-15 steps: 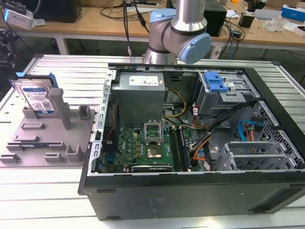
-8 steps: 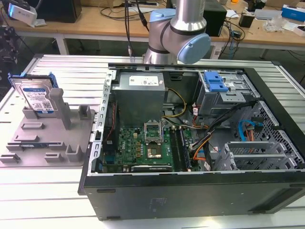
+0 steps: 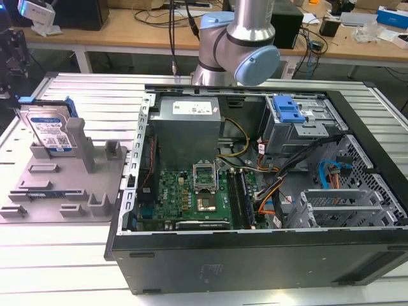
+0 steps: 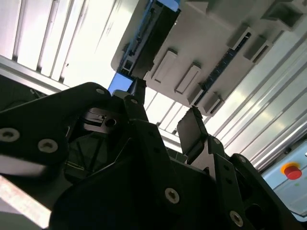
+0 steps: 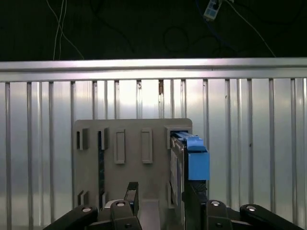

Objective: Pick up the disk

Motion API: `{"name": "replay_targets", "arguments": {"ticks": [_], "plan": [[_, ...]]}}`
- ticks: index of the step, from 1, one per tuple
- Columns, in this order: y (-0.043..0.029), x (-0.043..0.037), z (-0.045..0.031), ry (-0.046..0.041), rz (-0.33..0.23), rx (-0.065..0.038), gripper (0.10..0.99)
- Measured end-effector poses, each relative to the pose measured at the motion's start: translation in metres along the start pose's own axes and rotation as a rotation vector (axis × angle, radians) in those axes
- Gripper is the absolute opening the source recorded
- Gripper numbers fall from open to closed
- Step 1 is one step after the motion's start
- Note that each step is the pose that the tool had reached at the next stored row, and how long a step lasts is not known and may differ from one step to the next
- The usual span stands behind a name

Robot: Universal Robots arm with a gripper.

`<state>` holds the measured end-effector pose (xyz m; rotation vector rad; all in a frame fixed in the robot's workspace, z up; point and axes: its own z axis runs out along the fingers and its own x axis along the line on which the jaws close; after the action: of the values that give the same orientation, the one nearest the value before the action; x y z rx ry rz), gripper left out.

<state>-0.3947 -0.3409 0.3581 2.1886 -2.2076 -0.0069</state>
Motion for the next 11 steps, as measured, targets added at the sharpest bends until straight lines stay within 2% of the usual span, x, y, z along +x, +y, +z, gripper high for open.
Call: {"name": "replay_targets", "arguments": {"ticks": [2,5,8,11], "plan": [[0.003,-0.0098,0.0005,0.0002,-0.007,0.0,0.541],[0.0086,-0.0191,0.0021,0.0003,-0.014,0.0,0.541],[0.014,-0.0238,0.0038,0.0005,-0.018,0.0,0.541],[0.0186,-0.0244,0.0054,0.0006,-0.022,0.0,0.541]]}}
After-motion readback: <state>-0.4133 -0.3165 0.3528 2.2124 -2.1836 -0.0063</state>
